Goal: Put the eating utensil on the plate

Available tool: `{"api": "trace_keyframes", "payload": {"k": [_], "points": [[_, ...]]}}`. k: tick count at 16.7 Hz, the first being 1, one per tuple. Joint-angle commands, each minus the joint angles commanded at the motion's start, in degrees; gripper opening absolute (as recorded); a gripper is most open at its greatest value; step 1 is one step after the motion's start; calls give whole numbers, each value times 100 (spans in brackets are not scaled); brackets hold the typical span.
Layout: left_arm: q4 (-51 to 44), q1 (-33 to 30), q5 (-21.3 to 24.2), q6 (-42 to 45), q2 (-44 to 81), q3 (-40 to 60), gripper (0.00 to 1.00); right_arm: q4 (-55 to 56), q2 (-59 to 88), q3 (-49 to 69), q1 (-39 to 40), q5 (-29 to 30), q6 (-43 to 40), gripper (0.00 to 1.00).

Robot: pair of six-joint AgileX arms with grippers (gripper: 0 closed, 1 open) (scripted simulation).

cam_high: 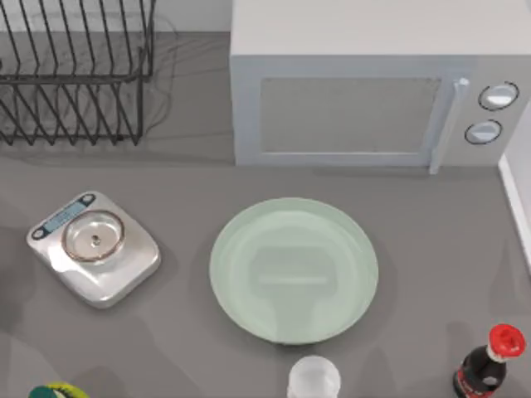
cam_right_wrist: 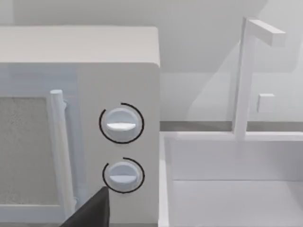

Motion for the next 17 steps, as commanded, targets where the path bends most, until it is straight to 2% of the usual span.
{"api": "trace_keyframes", "payload": {"k": [8,9,13,17], "points": [[0,0,0,0,0,0,0,0,0,0,0,0,0,100],[-277,-5,119,-32,-333,113,0,0,0,0,0,0,0,100],[-705,6,118,-30,-457,428,0,0,0,0,0,0,0,100],[-1856,-6,117,-37,-829,1079,0,0,0,0,0,0,0,100]]}}
